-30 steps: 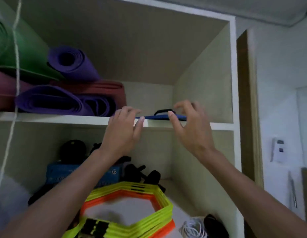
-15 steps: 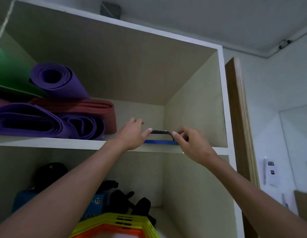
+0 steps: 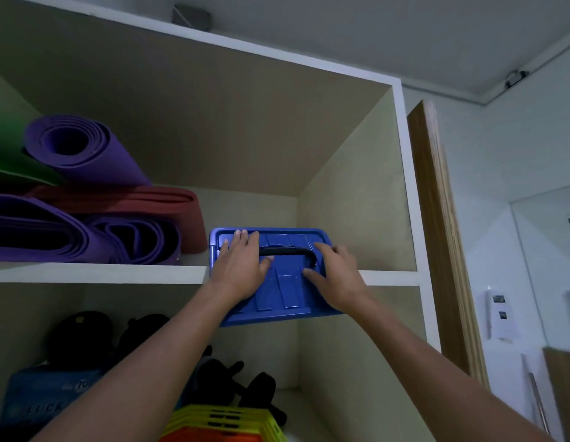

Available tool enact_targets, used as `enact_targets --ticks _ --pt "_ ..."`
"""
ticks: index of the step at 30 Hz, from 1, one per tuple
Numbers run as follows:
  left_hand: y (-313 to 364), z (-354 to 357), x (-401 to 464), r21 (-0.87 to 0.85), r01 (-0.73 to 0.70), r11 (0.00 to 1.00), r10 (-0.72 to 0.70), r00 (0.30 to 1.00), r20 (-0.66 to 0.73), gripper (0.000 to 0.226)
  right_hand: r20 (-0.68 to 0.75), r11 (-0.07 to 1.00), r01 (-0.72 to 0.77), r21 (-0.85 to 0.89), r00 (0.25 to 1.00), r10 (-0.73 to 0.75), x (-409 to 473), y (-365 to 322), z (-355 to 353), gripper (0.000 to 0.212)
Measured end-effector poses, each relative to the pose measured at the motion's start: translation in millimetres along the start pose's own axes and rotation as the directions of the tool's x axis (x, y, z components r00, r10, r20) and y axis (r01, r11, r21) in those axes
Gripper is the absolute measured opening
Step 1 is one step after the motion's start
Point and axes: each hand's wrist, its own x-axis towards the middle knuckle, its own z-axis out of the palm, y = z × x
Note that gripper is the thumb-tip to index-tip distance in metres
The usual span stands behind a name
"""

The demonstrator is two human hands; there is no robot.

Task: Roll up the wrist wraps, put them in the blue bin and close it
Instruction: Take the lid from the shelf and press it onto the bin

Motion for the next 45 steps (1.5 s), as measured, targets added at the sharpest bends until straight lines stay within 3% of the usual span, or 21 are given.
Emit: enact_targets --ticks 3,7,10,12,16,19,24,27,30,33,37,41,45 --pt "-6 7 -18 0.023 -0.039 0.999 0.041 0.991 -0.129 0.05 -0.108 0.996 0.064 -0.059 0.992 -0.07 -3 1 18 0.051" --pt "-9 5 -61 -0.023 -0.115 0.993 0.11 0.981 -0.157 0.051 -0.23 0.978 0.175 -0.114 0.953 -0.197 -26 0 34 0.056" --pt "-16 6 -121 -0.022 -0.17 0.985 0.163 0.968 -0.188 0.051 -0.259 0.954 0.301 -0.011 0.92 -0.293 -74 -3 59 0.052" --pt "-26 14 -175 -0.047 -0.151 0.987 0.142 0.979 -0.147 0.052 -0.221 0.955 0.282 0.089 0.941 -0.258 -123 -4 84 0.048" --pt "-52 49 -307 -0.143 0.071 0.987 -0.059 0.995 0.083 0.069 0.029 0.975 0.125 0.183 0.991 -0.133 -236 -5 151 0.051" --pt "-75 80 -423 -0.171 0.252 0.952 -0.198 0.939 0.283 0.069 0.265 0.988 0.028 0.154 0.962 -0.068 -336 -3 204 0.054" --pt "-96 103 -594 -0.049 0.431 0.901 -0.336 0.766 0.549 0.073 0.649 0.975 -0.17 0.147 0.76 0.035 -496 4 262 0.059" --pt "-100 112 -655 -0.009 0.475 0.88 -0.374 0.705 0.602 0.086 0.746 0.957 -0.262 0.123 0.66 0.085 -547 6 279 0.061" --pt "-108 121 -673 0.001 0.53 0.848 -0.409 0.653 0.637 0.089 0.777 0.973 -0.221 0.066 0.624 0.089 -562 7 298 0.059" --pt "-120 135 -666 -0.002 0.531 0.848 -0.407 0.652 0.64 0.095 0.789 0.978 -0.203 0.053 0.609 0.084 -555 13 321 0.058" --pt "-146 162 -647 0.032 0.491 0.87 -0.393 0.654 0.646 0.052 0.784 0.97 -0.237 0.051 0.611 0.108 -538 18 353 0.058" --pt "-157 183 -641 -0.004 0.51 0.86 -0.385 0.655 0.65 0.051 0.751 0.967 -0.255 0.02 0.643 0.154 -531 23 370 0.054" --pt "-161 190 -643 -0.024 0.554 0.832 -0.412 0.647 0.641 0.057 0.767 0.957 -0.287 0.039 0.622 0.156 -529 27 379 0.053"
